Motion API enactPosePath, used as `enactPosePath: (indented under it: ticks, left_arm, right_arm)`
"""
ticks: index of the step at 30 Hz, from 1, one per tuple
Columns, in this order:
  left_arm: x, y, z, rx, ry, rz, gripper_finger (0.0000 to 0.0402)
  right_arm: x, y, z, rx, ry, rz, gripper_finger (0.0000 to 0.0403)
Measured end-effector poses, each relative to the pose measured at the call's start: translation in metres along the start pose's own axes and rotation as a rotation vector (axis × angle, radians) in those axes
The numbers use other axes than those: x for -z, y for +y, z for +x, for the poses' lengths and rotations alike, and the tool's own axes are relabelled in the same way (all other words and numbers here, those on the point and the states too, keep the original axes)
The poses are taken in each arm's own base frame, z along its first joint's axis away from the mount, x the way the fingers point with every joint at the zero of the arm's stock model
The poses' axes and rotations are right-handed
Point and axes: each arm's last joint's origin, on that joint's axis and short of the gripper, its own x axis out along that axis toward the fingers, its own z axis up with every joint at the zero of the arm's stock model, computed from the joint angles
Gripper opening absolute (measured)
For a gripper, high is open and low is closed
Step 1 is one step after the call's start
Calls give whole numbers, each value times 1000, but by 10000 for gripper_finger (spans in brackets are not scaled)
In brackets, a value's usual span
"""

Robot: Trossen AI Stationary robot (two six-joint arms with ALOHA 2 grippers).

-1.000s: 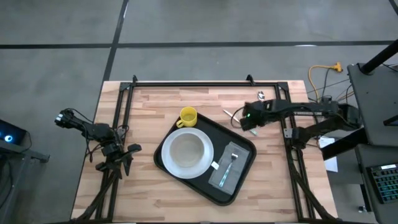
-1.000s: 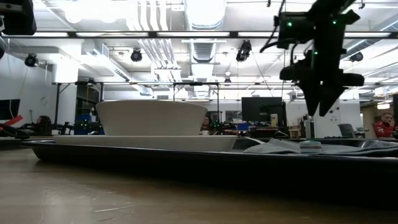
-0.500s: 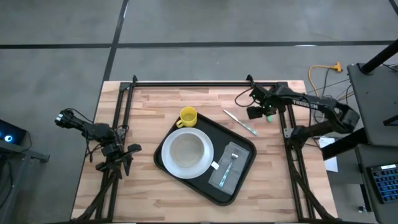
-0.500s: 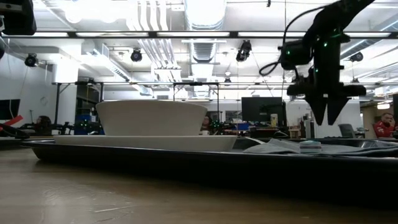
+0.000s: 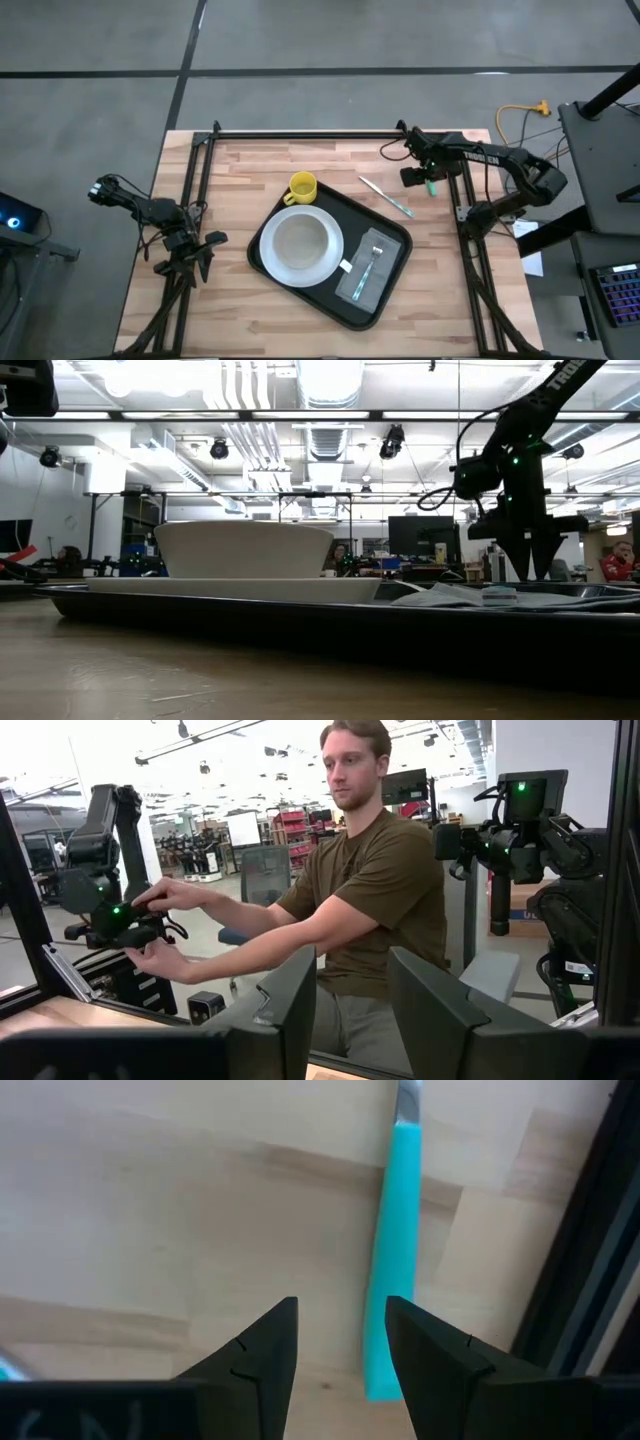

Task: Set up tray
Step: Put the blue spoon on the gray napkin to the right of the white plate

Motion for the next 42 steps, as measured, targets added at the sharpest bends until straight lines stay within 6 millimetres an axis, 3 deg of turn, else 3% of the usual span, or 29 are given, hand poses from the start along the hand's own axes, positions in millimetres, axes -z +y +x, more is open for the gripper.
enactPosePath:
  ticks: [22, 27, 33, 42]
  left_arm:
    - [0, 0, 0, 1, 0, 0, 112]
    - [0, 0, 0, 0, 0, 0, 112]
    - [0, 0, 0, 1, 0, 0, 112]
    - [0, 0, 0, 0, 0, 0, 112]
  right_arm:
    - [0, -31, 29, -71, 28, 72, 143]
    - [1, -31, 31, -76, 39, 103, 119]
    - [4, -27, 31, -90, 53, 111, 52]
    - [9, -20, 28, -184, 107, 139, 51]
